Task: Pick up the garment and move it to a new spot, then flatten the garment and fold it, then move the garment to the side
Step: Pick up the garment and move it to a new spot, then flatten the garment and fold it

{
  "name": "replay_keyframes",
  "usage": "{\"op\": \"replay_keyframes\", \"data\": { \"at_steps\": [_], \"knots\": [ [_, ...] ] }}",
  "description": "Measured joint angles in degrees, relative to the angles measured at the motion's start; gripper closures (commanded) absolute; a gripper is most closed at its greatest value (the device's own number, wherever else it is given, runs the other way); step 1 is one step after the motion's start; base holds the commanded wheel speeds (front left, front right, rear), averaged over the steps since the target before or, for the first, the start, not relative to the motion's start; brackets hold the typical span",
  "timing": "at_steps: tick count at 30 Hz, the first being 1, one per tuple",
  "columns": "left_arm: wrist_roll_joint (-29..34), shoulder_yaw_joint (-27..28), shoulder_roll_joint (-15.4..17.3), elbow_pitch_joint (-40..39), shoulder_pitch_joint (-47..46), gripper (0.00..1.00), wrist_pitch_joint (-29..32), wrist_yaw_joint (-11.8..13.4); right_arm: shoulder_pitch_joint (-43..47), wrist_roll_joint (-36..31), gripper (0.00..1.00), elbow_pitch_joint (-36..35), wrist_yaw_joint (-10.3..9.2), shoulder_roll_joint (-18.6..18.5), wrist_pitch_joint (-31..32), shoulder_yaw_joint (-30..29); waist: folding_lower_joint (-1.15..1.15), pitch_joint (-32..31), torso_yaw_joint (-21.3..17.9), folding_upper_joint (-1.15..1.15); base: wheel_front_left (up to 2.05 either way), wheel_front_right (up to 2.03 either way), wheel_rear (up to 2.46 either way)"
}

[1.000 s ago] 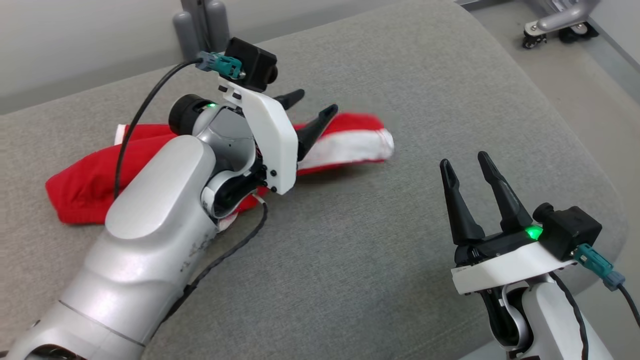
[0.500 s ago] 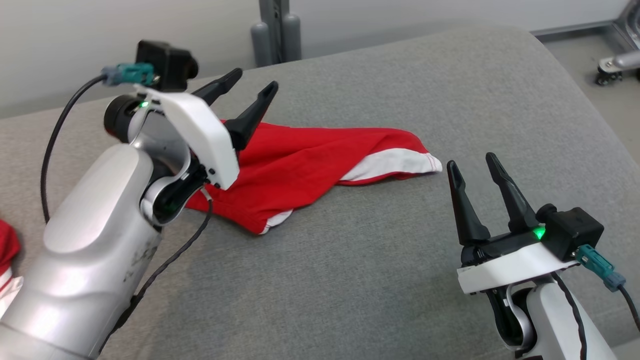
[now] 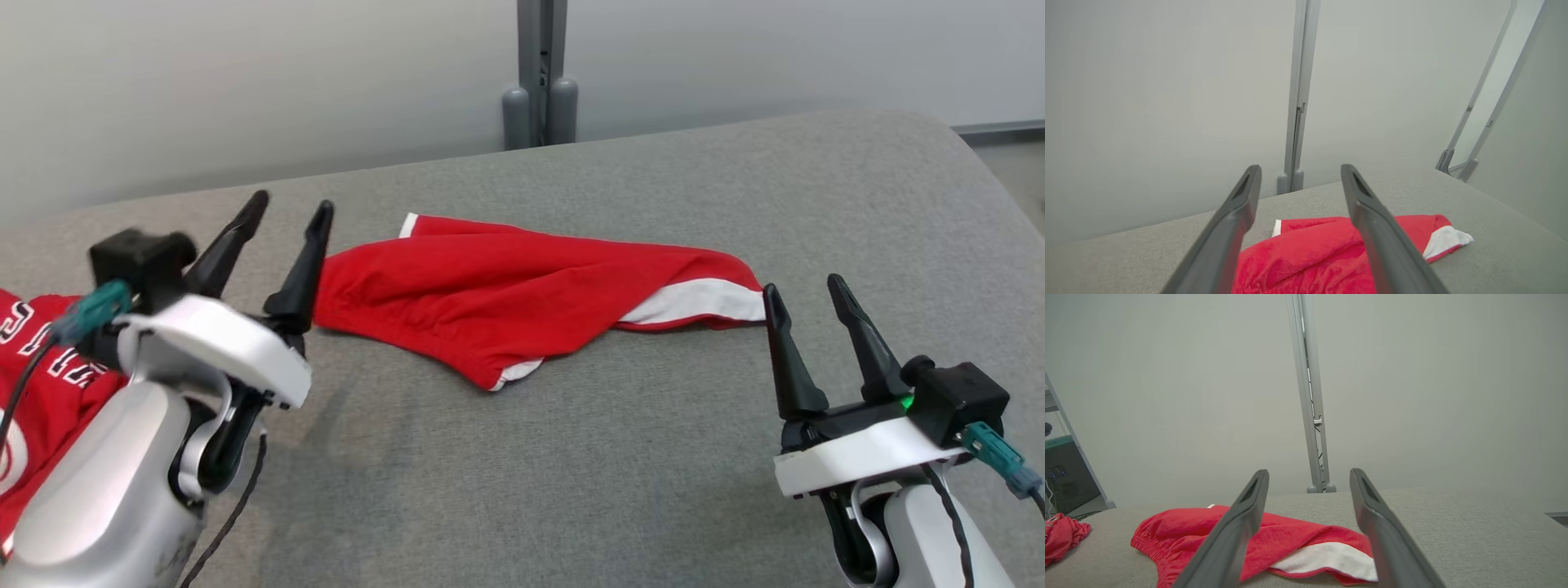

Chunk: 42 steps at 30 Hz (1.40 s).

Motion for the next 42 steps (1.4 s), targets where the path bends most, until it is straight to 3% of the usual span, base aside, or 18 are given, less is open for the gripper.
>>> {"op": "replay_keyframes", "data": {
  "at_steps": [2, 10, 18, 23, 26, 31, 42],
  "knots": [
    [0.30, 1.92, 0.82, -1.93, 4.08, 0.00, -4.07, 2.26, 0.60, 0.00, 0.00, -0.10, 0.00, -0.25, 0.00, -0.75, 0.00, -0.67, 1.15, 0.00, 0.00, 0.00, 0.00],
    [1.41, 4.81, 1.22, -3.55, 13.04, 0.00, -10.17, 6.51, 2.29, 0.11, 0.00, -0.20, 0.00, -1.12, 0.00, -1.89, 0.00, -1.52, 2.92, 0.00, 0.00, 0.00, 0.00],
    [5.99, 11.26, -2.27, -7.97, 22.60, 0.00, -11.72, 10.17, 3.66, 0.18, 0.00, -1.07, 0.00, -1.53, 0.00, -3.46, 0.00, -2.29, 2.95, 0.00, 0.00, 0.00, 0.00],
    [10.95, 16.95, -5.45, -13.44, 28.10, 0.00, -11.77, 10.62, 4.01, 0.16, 0.00, -1.94, 0.00, -1.58, 0.00, -3.75, 0.00, -2.35, 3.02, 0.00, 0.00, 0.00, 0.00],
    [13.03, 19.84, -8.25, -15.06, 30.70, 0.00, -11.82, 10.17, 5.15, 0.37, 0.00, -2.19, 0.00, -1.46, 0.00, -4.35, 0.00, -2.51, 3.29, 0.00, 0.00, 0.00, 0.00],
    [15.62, 22.04, -12.69, -14.62, 33.15, 0.00, -11.82, 7.16, 6.23, 0.74, 0.00, -2.72, 0.00, -1.10, 0.00, -5.08, 0.00, -2.87, 3.56, 0.00, 0.00, 0.00, 0.00],
    [19.69, 25.46, -16.67, -11.77, 34.04, 0.00, -11.82, 2.47, 6.56, 0.29, 0.00, -2.76, 0.00, -0.87, 0.00, -4.13, 0.00, -3.80, 3.32, 0.00, 0.00, 0.00, 0.00]
  ]
}}
